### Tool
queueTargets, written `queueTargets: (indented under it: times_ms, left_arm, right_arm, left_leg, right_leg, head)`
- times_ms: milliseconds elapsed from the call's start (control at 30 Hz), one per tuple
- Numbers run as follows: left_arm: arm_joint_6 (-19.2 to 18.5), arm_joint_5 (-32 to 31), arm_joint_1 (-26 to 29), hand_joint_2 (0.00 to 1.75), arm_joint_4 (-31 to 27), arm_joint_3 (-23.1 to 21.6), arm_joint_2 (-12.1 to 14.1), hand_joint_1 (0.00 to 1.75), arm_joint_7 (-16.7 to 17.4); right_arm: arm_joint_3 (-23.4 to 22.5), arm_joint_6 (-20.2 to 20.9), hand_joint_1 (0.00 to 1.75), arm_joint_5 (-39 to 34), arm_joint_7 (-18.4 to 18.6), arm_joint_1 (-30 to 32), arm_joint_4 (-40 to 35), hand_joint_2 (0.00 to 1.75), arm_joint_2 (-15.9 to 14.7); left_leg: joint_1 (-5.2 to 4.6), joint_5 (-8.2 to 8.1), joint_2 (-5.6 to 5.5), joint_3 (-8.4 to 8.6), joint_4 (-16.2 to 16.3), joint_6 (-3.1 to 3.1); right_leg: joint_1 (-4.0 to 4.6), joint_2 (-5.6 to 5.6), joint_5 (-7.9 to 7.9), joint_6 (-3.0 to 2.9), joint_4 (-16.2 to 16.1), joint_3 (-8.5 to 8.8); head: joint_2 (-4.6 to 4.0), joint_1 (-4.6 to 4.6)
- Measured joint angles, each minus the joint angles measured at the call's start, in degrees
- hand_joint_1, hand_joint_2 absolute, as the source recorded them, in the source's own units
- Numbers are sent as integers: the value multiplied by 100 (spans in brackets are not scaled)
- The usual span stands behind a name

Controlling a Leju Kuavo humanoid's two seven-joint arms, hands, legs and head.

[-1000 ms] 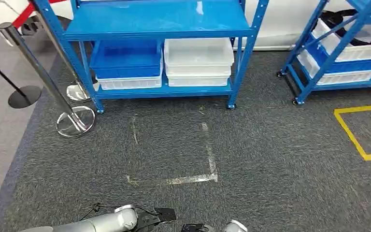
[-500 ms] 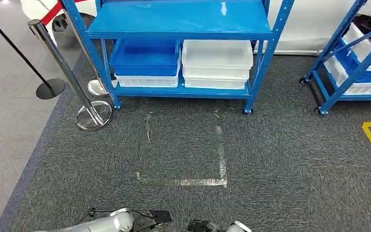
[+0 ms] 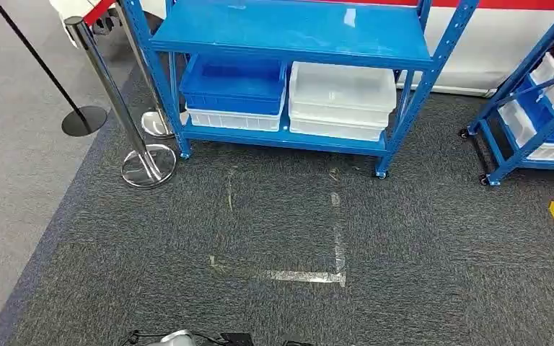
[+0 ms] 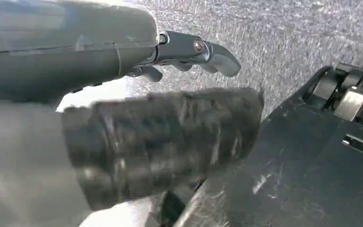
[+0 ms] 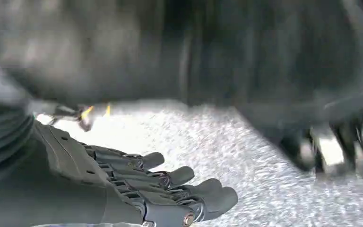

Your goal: Take the parts from the cabinet and place them on the table.

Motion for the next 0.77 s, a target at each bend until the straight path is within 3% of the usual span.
queueTargets:
  times_ms: [33, 67, 133, 167, 200, 300, 367, 400, 467, 533, 567, 600, 667, 700, 767]
  left_arm:
    - [0, -61, 61, 0, -7, 114, 0, 0, -66]
    - [7, -120, 114, 0, -20, 216, -2, 0, -127]
    - [22, -227, 185, 0, -94, 378, -9, 0, -247]
    - [31, -278, 217, 0, -138, 489, -22, 0, -299]
    - [41, -336, 251, 0, -168, 590, -31, 0, -364]
    - [50, -476, 394, 0, -254, 953, -33, 0, -522]
    - [68, -592, 552, 0, -291, 1261, -33, 0, -638]
    - [72, -649, 622, 0, -304, 1408, -33, 0, -702]
    - [105, -763, 795, 0, -315, 1657, -33, 0, -821]
    - [118, -860, 1012, 0, -315, 1897, -33, 0, -922]
    - [138, -920, 1124, 0, -315, 2039, -33, 0, -990]
    - [148, -972, 1211, 0, -315, 2226, -31, 0, -1049]
    - [151, -1054, 1403, 0, -313, 2470, -24, 0, -1129]
    - [160, -1088, 1488, 0, -313, 2603, -17, 0, -1178]
    - [173, -1176, 1640, 0, -310, 2846, -15, 0, -1289]
  right_arm:
    - [-57, -7, 0, 0, -59, 88, 0, 0, -4]
    - [-116, -26, 0, 0, -120, 176, 2, 0, -17]
    - [-240, -72, 0, 0, -225, 357, 4, 0, -50]
    - [-308, -92, 0, 0, -267, 436, 7, 175, -63]
    - [-401, -98, 0, 0, -336, 495, 11, 175, -70]
    - [-630, -127, 0, 0, -468, 700, 13, 175, -83]
    - [-783, -181, 0, 0, -592, 840, 11, 175, -92]
    - [-842, -201, 0, 0, -649, 882, 11, 175, -105]
    - [-1003, -214, 0, 0, -771, 939, -19, 175, -111]
    - [-1164, -260, 0, 0, -874, 985, -81, 175, -124]
    - [-1255, -286, 0, 0, -927, 1006, -120, 175, -131]
    - [-1357, -301, 0, 0, -974, 1015, -172, 175, -142]
    - [-1527, -317, 0, 0, -1073, 1012, -292, 175, -151]
    - [-1607, -326, 0, 0, -1119, 1009, -354, 175, -153]
    - [-1766, -372, 0, 0, -1198, 1021, -459, 175, -164]
  left_leg:
    - [-6, -10, -2, 3, 6, 14]
    - [-6, -20, -9, 9, 16, 15]
    - [-5, -53, -49, 23, 53, 3]
    - [-5, -74, -67, 29, 75, -17]
    - [-43, -97, -72, 15, 96, -48]
    - [-29, -103, -78, 25, 84, -110]
    - [-28, -160, -67, 10, 127, -176]
    - [-21, -307, -51, -47, 292, -215]
    - [8, -781, -37, -426, 1151, -270]
    - [20, -998, -34, -722, 1794, -296]
    - [22, -926, -27, -707, 1784, -297]
    - [26, -726, -16, -547, 1480, -292]
    - [28, -286, 21, -10, 488, -261]
    - [25, -259, 63, 198, 73, -232]
    - [-24, -266, 44, 226, 31, -165]
  right_leg:
    - [0, 2, 5, -4, 172, -125]
    - [0, 2, 137, -9, 83, -116]
    - [-1, 9, 640, -37, -734, 236]
    - [-1, 27, 882, -63, -1288, 499]
    - [27, 49, 808, -70, -1498, 582]
    - [39, 42, 845, -128, -1516, 620]
    - [-6, 17, 891, -208, -1592, 660]
    - [-5, 12, 893, -230, -1599, 673]
    - [1, -4, 885, -266, -1599, 671]
    - [6, -19, 876, -279, -1596, 669]
    - [5, -24, 875, -278, -1595, 671]
    - [5, -35, 873, -275, -1595, 672]
    - [4, -36, 867, -264, -1595, 687]
    - [5, -36, 860, -248, -1595, 700]
    - [28, -45, 850, -162, -1601, 700]
  head:
    - [0, 2]
    - [0, -2]
    - [0, 4]
    - [0, 4]
    - [0, 4]
    - [0, -4]
    - [0, -2]
    - [0, -26]
    - [0, -50]
    - [0, -48]
    - [0, -50]
    - [0, -46]
    - [0, -48]
    - [0, -48]
    - [0, -33]
